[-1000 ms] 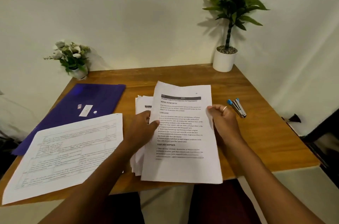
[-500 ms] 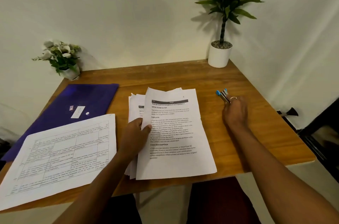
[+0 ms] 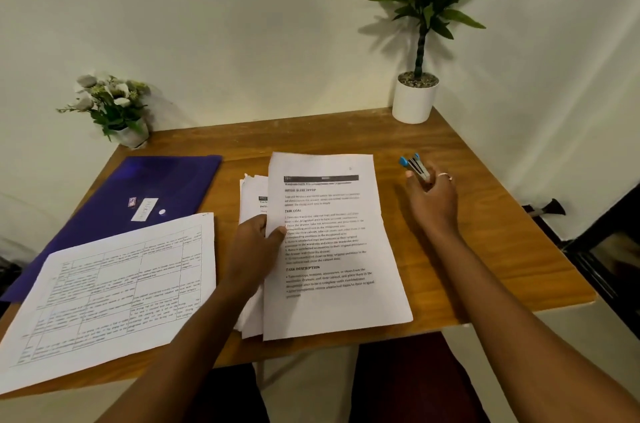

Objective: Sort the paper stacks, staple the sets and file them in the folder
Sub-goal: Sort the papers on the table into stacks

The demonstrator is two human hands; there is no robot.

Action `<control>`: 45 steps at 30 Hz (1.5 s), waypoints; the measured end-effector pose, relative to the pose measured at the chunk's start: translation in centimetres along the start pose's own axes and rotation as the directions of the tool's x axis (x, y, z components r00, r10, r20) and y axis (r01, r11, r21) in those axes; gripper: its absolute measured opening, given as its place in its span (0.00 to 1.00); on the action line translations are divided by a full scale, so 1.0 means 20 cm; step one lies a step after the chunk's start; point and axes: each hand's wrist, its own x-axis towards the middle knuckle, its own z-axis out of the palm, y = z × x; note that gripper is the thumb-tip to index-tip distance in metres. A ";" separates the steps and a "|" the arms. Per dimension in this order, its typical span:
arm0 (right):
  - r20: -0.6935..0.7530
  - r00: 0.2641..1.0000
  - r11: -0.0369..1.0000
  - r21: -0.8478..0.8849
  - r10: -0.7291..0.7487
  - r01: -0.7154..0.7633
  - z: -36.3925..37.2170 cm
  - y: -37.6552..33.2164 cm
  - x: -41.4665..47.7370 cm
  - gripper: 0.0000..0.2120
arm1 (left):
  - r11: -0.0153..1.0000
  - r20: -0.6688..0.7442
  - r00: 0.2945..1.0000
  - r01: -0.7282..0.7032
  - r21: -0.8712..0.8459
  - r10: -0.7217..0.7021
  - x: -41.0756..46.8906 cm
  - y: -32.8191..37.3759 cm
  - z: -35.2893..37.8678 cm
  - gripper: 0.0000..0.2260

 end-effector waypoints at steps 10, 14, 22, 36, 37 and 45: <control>0.221 0.914 0.841 0.363 0.340 -0.401 -0.40 0.06 -0.26 0.14 | 0.997 0.396 0.918 0.000 -0.081 0.032 0.10 0.43 0.30 0.21; -0.136 0.933 0.913 0.292 0.333 -0.284 -0.59 0.19 -0.26 0.22 | 0.991 0.579 0.810 0.133 -0.031 -0.091 0.04 0.45 0.43 0.27; -0.214 0.935 0.786 -0.611 -0.282 0.097 -0.55 0.24 -0.28 0.43 | 0.866 0.466 0.864 -0.373 0.334 0.193 0.07 0.47 0.69 0.21; 0.369 0.929 0.541 -0.789 0.036 0.292 -0.29 0.24 -0.35 0.36 | 0.703 0.017 0.830 -0.484 0.521 0.558 0.01 0.35 0.52 0.17; 0.367 0.930 0.548 -0.786 0.039 0.287 -0.28 0.24 -0.35 0.36 | 0.735 -0.064 0.854 -0.404 0.544 0.517 0.01 0.30 0.44 0.19; 0.206 0.946 0.910 -0.282 -0.252 0.303 -0.06 -0.03 -0.44 0.19 | 0.855 -0.225 0.973 0.163 0.492 -0.055 0.13 -0.04 -0.04 0.36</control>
